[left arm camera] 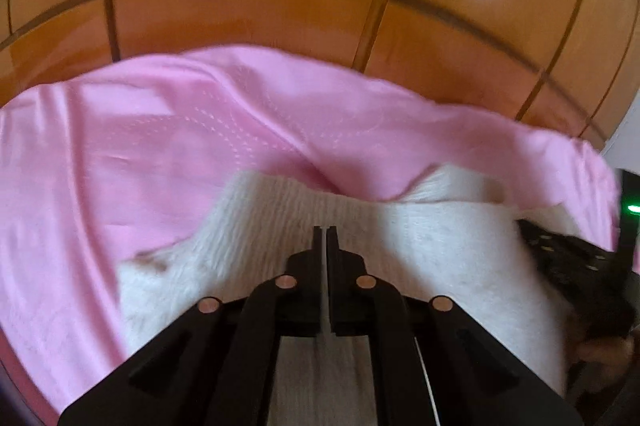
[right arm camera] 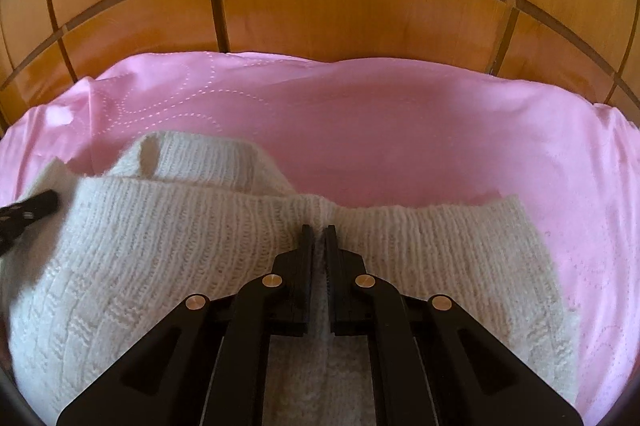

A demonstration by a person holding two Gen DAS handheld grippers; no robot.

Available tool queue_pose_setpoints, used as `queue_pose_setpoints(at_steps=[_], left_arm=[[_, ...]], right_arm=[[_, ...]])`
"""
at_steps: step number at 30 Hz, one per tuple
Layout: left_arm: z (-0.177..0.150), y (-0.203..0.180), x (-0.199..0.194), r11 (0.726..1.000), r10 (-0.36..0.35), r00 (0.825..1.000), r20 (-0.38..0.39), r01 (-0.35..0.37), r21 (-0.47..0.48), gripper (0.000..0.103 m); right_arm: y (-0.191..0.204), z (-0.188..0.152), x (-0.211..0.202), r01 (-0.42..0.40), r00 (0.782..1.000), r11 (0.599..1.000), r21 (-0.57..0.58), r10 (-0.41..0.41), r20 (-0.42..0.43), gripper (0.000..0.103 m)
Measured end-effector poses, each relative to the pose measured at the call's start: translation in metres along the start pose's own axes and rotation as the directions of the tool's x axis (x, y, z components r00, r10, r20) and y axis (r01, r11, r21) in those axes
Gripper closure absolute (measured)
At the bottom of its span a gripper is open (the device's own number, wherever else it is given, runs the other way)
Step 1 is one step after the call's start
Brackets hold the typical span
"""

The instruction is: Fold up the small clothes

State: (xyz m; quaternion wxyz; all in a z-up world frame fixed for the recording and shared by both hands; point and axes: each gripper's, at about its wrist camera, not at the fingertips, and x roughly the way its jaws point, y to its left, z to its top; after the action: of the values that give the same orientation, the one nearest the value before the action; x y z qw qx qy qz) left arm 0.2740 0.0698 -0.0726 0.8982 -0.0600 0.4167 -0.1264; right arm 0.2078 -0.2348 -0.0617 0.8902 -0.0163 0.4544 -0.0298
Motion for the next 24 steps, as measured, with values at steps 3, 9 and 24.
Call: queue_pose_setpoints(at_steps=[3, 9, 24], left_arm=[[-0.017, -0.001, 0.003, 0.997, 0.071, 0.997, -0.025, -0.070, 0.043, 0.096], [-0.020, 0.003, -0.001, 0.996, 0.090, 0.995, -0.040, -0.089, 0.032, 0.093], [-0.050, 0.000, -0.091, 0.993, 0.121, 0.992, 0.045, -0.121, -0.011, 0.072]], right_arm=[[-0.002, 0.002, 0.003, -0.017, 1.000, 1.000, 0.015, 0.017, -0.007, 0.098], [-0.018, 0.006, -0.015, -0.096, 0.995, 0.991, 0.089, 0.098, -0.014, 0.067], [0.043, -0.058, -0.127, -0.229, 0.968, 0.973, -0.044, 0.232, 0.093, 0.028]])
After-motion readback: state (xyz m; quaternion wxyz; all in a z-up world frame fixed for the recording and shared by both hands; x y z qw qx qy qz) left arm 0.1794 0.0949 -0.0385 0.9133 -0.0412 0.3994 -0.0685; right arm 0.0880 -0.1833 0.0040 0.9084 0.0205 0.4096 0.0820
